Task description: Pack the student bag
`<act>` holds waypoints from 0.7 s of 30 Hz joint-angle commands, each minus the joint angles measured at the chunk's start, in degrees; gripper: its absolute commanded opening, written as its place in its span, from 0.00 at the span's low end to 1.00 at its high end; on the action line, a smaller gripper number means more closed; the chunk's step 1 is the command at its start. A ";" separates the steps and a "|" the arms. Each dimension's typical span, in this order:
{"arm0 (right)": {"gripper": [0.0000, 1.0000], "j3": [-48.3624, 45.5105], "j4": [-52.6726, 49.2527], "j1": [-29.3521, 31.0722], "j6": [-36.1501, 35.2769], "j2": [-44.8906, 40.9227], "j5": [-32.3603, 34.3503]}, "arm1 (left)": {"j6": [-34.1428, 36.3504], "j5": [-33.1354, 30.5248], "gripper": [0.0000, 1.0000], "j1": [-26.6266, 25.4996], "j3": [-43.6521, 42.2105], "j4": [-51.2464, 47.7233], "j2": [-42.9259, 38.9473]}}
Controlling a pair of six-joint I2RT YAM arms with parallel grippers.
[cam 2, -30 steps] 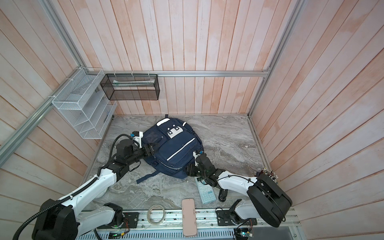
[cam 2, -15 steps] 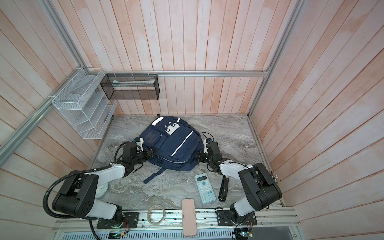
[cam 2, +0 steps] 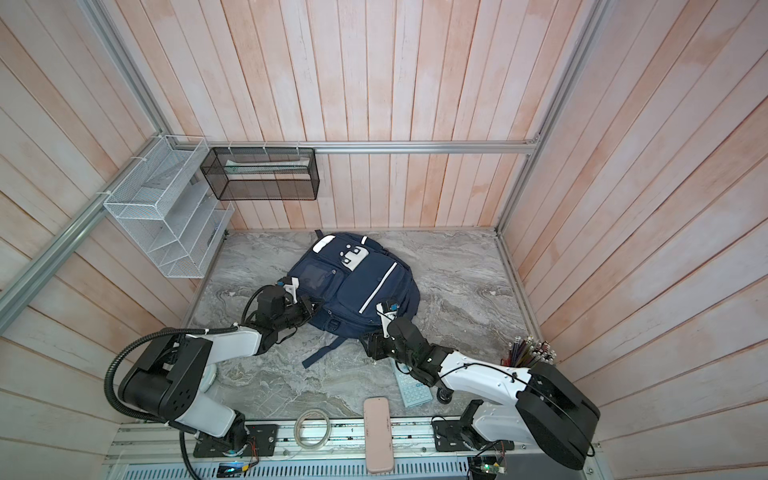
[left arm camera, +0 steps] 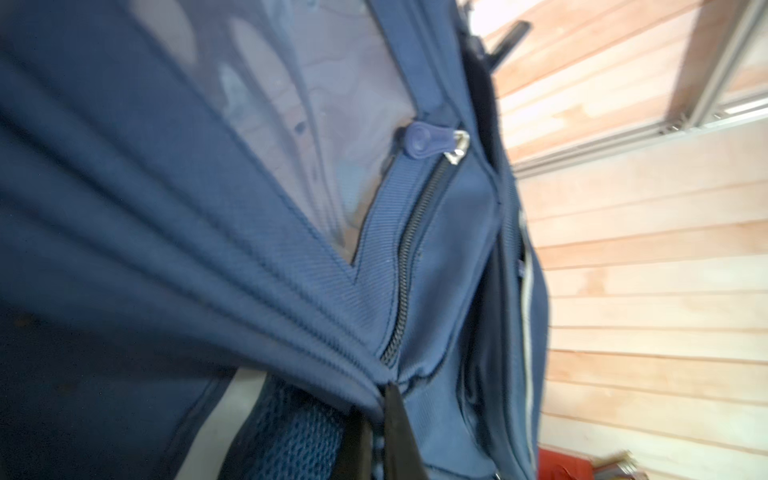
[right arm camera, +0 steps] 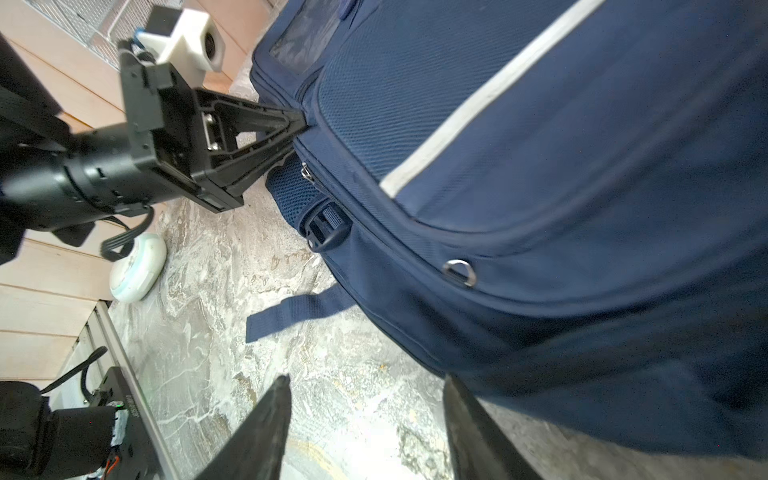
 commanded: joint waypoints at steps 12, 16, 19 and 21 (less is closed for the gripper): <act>0.57 24.23 1.24 3.23 -9.64 26.01 11.89 | -5.74 1.22 0.00 -5.16 -3.03 5.08 -6.60; 0.42 27.70 -0.93 3.27 -9.02 29.29 17.67 | -6.08 1.61 0.00 -5.57 -3.70 5.16 -7.01; 0.27 28.82 -0.95 2.98 -9.23 30.32 19.83 | -5.96 1.73 0.00 -5.59 -4.11 4.49 -7.76; 0.17 29.05 -0.20 2.81 -10.02 30.45 18.63 | -5.55 1.48 0.00 -5.61 -4.33 3.55 -8.24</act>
